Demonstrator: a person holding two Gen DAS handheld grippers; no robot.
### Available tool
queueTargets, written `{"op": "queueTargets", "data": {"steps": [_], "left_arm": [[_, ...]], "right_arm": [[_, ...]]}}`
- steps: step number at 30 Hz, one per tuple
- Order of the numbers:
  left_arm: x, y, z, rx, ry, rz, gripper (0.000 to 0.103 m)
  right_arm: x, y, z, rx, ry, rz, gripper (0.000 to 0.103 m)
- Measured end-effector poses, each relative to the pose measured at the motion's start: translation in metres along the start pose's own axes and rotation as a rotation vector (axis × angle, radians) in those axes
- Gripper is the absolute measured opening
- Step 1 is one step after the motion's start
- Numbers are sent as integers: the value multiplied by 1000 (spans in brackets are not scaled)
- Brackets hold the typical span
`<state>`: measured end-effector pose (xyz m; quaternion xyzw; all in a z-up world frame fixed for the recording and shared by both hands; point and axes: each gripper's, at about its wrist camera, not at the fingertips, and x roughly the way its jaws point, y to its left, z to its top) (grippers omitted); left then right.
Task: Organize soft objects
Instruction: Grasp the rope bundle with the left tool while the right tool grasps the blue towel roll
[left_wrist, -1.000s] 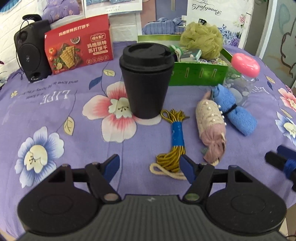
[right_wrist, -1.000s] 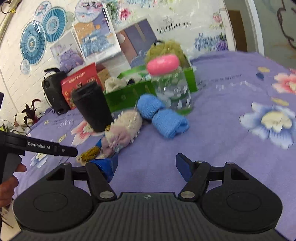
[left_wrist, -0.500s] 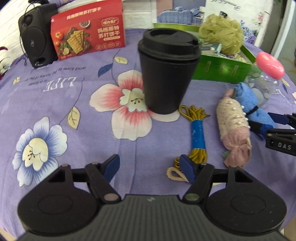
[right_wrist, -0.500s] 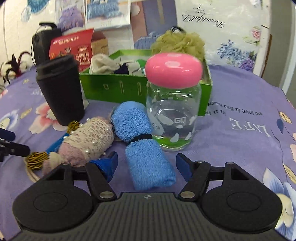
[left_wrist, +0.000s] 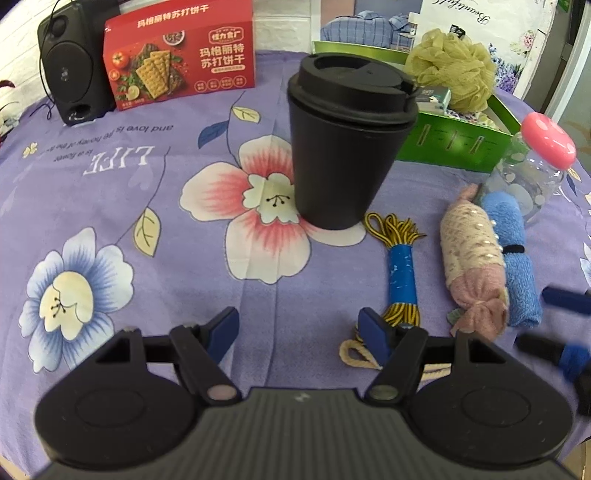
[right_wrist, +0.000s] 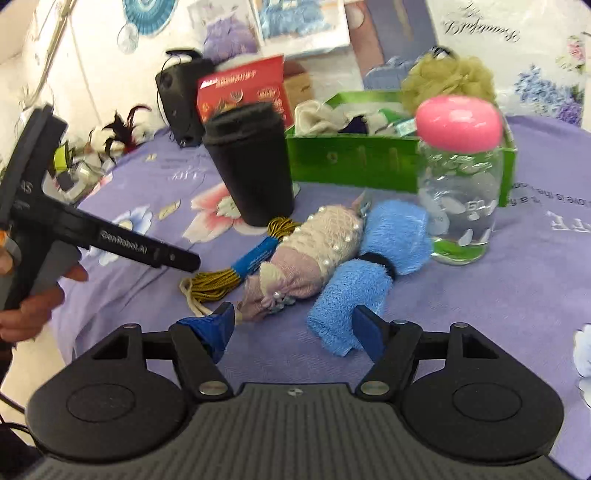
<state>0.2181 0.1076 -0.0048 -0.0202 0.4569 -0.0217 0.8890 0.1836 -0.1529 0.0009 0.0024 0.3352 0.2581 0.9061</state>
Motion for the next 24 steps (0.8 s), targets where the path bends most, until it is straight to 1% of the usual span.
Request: {"op": "queueTargets", "data": {"steps": [2,4,5,6,9,13,14,16,19,21,22,24], "left_arm": [[-2,-2,-1,7,-7,-5,70],[-3,-4,0,7,-6,-12,70],[-3,-4,-1,6,-6,-14,70],[-3,-5,-1,6,-4,-17,70],[-4,-6,-1,11,-5,-18,70],[-4,-5,-1,10,0,-30,70],[-4,-5,-1,13,-2,-30,70],[-4,-4,0,16,-6,-30,70],[-3,-2,1,9,-6,-39,70],[-1,-3,1,14,-2,-43,70],[-2,-4,1,17,-3,-43,70],[-3,-5,1,18,-10,-49,70]], "right_arm": [[-1,-3,3,14,-26,-78,56],[8,-8,9,39,-18,-169,56],[13,-10,13,43,-25,-192,56],[19,-14,17,52,-30,-198,56],[42,-21,24,90,-6,-205,56],[67,-32,25,108,30,-283,57],[66,-36,22,126,25,-279,57],[55,-42,15,171,-2,-277,57],[26,-54,-1,221,-37,-338,57],[1,-71,-14,303,-88,-347,58],[-11,-78,-18,336,-97,-387,58],[-32,-84,-22,347,-107,-494,59]]}}
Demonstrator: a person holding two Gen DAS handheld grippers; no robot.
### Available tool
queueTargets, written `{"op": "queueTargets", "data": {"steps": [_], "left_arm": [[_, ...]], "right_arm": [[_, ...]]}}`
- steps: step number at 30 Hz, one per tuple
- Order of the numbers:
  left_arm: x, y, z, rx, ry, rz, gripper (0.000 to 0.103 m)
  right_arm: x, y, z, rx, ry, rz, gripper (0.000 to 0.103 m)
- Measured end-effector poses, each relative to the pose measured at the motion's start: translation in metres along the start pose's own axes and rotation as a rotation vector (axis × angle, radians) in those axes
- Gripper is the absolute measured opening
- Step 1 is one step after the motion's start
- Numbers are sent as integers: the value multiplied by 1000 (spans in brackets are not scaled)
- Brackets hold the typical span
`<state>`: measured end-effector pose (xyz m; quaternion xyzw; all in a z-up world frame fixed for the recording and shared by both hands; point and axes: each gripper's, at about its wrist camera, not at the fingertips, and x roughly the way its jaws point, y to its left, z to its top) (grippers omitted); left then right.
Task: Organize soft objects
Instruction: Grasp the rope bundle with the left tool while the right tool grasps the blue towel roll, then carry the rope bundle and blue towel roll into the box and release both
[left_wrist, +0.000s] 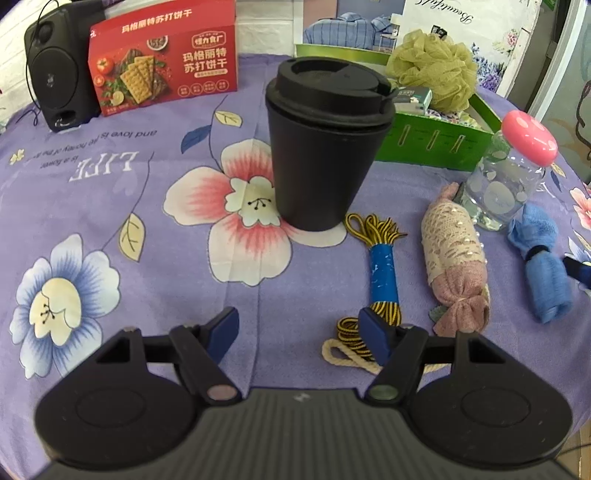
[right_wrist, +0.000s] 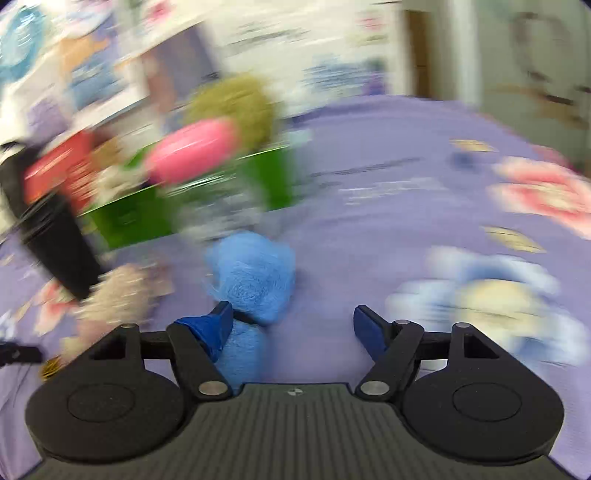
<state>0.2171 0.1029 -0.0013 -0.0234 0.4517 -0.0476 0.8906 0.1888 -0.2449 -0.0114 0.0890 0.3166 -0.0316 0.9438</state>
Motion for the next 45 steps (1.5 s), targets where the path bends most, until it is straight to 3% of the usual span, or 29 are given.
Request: {"op": "queueTargets", "data": {"steps": [3,6,11,17,21,25,28,34,36,37,39,42,45], "left_arm": [[2,-6,4,13,1,-8,70],[11,-18,11,60,18,-16,70],[38,-38,18,143,69,-70,70],[47,-50,21,222,30,-63,71],[41,-45,9,273,-12,-111,71],[41,-44,10,293,-34,-141,57],[41,-48,11,318,-35,-135,50],[39,-55,9,367,-32,-115,50],[39,-56,10,377,-21,-117,41],[39,-56,10,371,-11,-120,25],[36,-57,11,347,2,-109,16],[29,-51,10,280,13,-107,15],[13,-40,7,215,12,-123,15]], "right_arm": [[-25,-7,3,30,-55,76,59],[-29,8,2,-25,-64,116,59],[-5,24,-2,-66,4,141,59],[19,39,-6,-62,61,184,59],[28,55,-16,-172,27,135,61],[29,62,-21,-194,5,89,63],[31,57,-18,-164,13,102,63],[30,69,-20,-210,17,58,63],[29,67,-22,-216,1,70,56],[28,64,-23,-213,-9,85,53],[24,59,-22,-209,-14,109,21],[15,50,-18,-184,3,143,13],[0,39,-20,-113,-11,202,12]]}}
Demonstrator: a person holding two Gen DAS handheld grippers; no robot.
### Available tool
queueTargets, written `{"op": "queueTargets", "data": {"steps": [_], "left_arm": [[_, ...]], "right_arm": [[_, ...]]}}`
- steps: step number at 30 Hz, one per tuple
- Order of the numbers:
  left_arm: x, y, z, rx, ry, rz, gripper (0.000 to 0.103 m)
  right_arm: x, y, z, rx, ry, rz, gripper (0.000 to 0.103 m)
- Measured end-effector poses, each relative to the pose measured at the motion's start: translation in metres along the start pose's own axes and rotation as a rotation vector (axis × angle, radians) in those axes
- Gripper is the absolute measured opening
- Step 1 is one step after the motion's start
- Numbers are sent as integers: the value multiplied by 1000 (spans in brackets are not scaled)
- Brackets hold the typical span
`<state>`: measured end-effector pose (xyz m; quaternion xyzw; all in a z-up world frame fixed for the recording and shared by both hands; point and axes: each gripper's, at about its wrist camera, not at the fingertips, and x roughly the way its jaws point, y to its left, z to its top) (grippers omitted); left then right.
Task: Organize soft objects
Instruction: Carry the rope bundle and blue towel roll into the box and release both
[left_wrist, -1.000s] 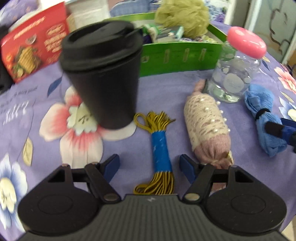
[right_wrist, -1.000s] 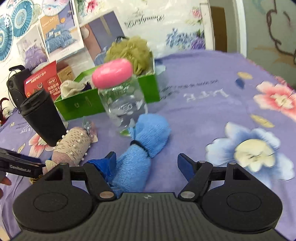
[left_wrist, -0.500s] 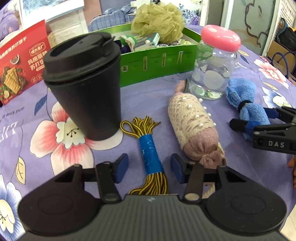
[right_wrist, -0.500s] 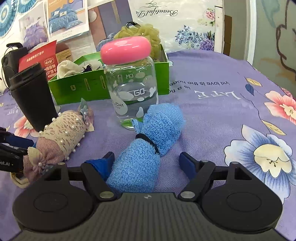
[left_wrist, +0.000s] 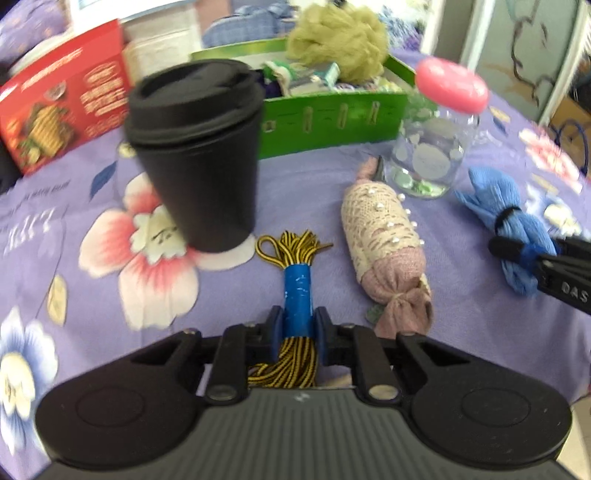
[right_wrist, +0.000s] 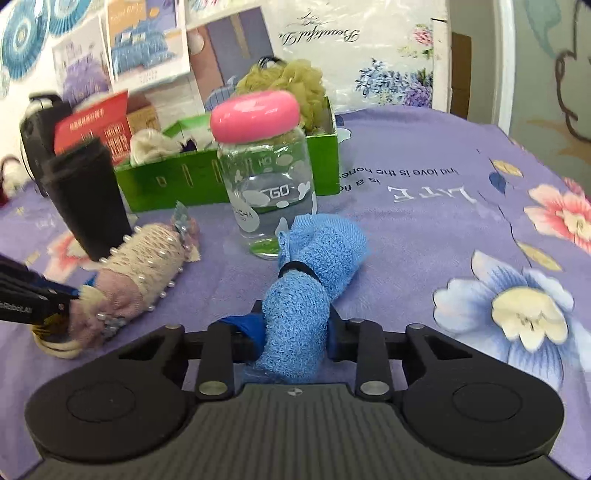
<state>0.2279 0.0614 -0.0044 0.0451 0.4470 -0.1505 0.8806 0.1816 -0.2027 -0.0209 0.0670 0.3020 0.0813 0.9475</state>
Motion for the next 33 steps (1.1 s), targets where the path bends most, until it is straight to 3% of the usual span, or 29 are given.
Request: {"op": "queueTargets", "data": {"steps": [7,12,17,22,24,26,27,33], "left_arm": [[-50,10,-1,-73,-53,-63,15],[-88,14,42,-82,-160,-110,15],[-92,20,120,-45,-271,-46,15],[-51,29,197,-48,-264,22,15],[-28,32,221,-57,-250,50,16],[-11,37,239,-65,-225,90,47],[-6,41,243,-80,-219,108,75],[-1,50,238,-99,-244,95,75]], "right_arm": [[-46,-1,6,115,-105,139,12],[-58,22,56,11,-233,206,13],[-11,41,137,-106,-266,223,13],[52,62,193,-182,-205,221,14],[77,69,206,-206,-145,219,21],[98,73,216,-201,-85,222,21],[102,72,219,-189,-90,218,21],[84,63,223,-177,-188,216,24]]}}
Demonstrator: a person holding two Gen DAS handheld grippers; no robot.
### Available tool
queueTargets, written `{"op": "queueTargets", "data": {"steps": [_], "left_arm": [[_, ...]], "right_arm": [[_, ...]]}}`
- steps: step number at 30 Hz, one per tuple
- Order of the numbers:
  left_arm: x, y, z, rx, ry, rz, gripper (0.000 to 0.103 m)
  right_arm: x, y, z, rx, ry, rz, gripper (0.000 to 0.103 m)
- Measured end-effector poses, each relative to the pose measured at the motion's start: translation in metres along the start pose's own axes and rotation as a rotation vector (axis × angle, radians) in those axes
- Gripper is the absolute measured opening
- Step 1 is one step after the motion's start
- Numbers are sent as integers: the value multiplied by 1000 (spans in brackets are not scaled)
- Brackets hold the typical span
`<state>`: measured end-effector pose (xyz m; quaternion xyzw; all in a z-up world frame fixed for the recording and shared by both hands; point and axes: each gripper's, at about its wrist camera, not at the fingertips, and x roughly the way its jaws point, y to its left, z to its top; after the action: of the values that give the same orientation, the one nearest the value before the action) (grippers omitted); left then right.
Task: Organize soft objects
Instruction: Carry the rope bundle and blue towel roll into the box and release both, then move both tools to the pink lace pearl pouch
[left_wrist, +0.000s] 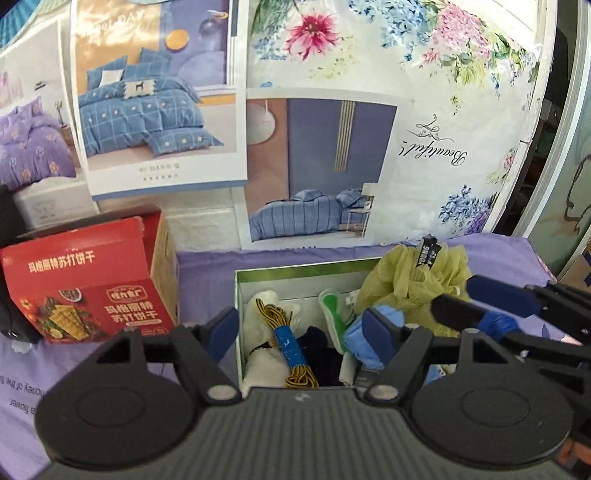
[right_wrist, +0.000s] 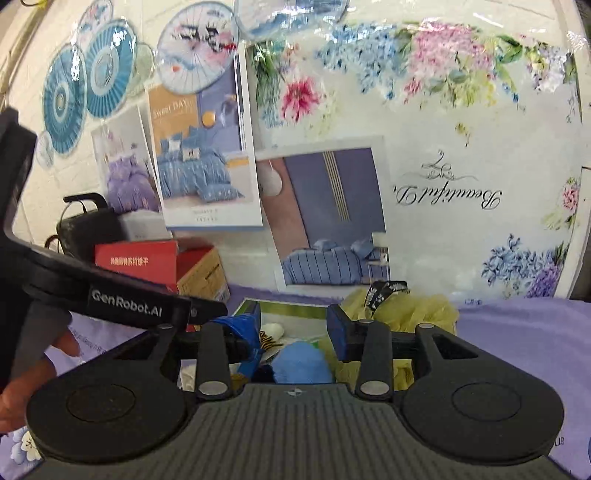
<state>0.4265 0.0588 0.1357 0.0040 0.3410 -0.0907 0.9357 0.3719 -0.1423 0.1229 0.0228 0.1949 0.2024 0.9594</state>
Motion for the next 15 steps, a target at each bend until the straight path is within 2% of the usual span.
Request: {"op": "queueTargets", "data": {"steps": [5,10,15], "left_arm": [[-18,-9,-17,33,2,3,75],[-60,-23,-46,61,-35,3,75],[-106,-33,-77,69,-68,-32,75]], "right_arm": [[-24,7,-8,-33,-10,1,25],[-70,21,-26,-63,-8,2,27],[-120,36,-51,-73,0,-15,29]]}}
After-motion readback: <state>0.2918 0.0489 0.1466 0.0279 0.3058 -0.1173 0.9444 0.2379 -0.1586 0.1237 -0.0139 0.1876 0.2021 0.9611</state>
